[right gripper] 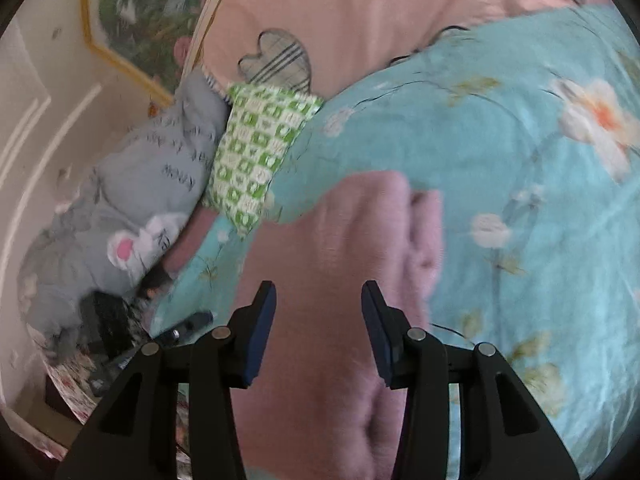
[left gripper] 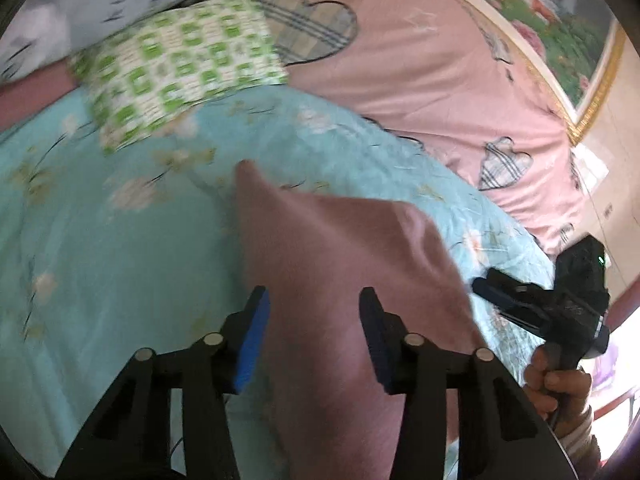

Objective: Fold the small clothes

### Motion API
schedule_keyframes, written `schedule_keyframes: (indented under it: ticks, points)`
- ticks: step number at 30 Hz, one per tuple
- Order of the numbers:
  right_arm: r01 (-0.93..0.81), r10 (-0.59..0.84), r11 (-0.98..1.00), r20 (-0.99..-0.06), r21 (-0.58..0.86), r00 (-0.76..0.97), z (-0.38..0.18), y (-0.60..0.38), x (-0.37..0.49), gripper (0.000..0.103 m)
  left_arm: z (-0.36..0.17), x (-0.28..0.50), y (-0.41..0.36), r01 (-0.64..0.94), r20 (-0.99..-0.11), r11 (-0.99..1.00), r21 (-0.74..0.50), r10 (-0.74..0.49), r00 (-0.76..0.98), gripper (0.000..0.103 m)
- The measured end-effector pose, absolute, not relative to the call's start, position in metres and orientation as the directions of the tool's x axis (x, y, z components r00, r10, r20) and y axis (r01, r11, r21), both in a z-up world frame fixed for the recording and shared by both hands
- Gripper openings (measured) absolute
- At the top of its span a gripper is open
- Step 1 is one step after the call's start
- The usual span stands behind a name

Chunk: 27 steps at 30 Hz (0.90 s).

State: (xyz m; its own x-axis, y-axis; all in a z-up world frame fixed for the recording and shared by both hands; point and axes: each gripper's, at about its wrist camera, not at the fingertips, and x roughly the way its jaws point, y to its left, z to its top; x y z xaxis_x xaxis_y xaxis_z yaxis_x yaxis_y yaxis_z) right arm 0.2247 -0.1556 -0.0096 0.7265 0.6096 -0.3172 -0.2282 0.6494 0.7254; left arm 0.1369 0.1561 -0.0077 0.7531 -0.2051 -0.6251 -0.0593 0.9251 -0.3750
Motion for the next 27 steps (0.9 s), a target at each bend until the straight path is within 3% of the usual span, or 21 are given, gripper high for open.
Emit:
schedule_keyframes:
  ticks: [4, 5, 7, 9, 11, 21, 27]
  points:
    - [-0.186, 0.596, 0.693, -0.408, 0.697, 0.692, -0.017, -0.137, 0.265, 0.043, -0.023, 0.181, 0.145, -0.048, -0.694, 0.956, -0.289, -0.175, 0.698, 0.042]
    - [-0.158, 0.584, 0.704, -0.437, 0.692, 0.684, -0.023, -0.137, 0.277, 0.041, -0.033, 0.196, 0.147, -0.066, -0.727, 0.963, -0.262, -0.151, 0.670, 0.037]
    - [-0.106, 0.567, 0.710, -0.477, 0.696, 0.672, -0.037, -0.142, 0.298, 0.031, -0.050, 0.217, 0.154, -0.082, -0.773, 0.970, -0.231, -0.131, 0.620, 0.038]
    - [-0.068, 0.564, 0.704, -0.499, 0.707, 0.659, -0.049, -0.150, 0.315, 0.010, -0.058, 0.231, 0.159, -0.088, -0.791, 0.971, -0.222, -0.126, 0.599, 0.038]
    - [-0.043, 0.570, 0.685, -0.497, 0.728, 0.655, -0.056, -0.159, 0.325, 0.004, -0.058, 0.239, 0.159, -0.095, -0.803, 0.973, -0.210, -0.116, 0.584, 0.038]
    - [-0.114, 0.564, 0.682, -0.420, 0.723, 0.711, -0.024, -0.168, 0.255, 0.009, -0.026, 0.159, 0.152, -0.098, -0.746, 0.961, -0.257, -0.133, 0.652, 0.038]
    - [-0.120, 0.540, 0.717, -0.438, 0.687, 0.719, -0.029, -0.166, 0.196, 0.009, -0.031, 0.099, 0.145, -0.103, -0.734, 0.946, -0.307, -0.167, 0.658, 0.039]
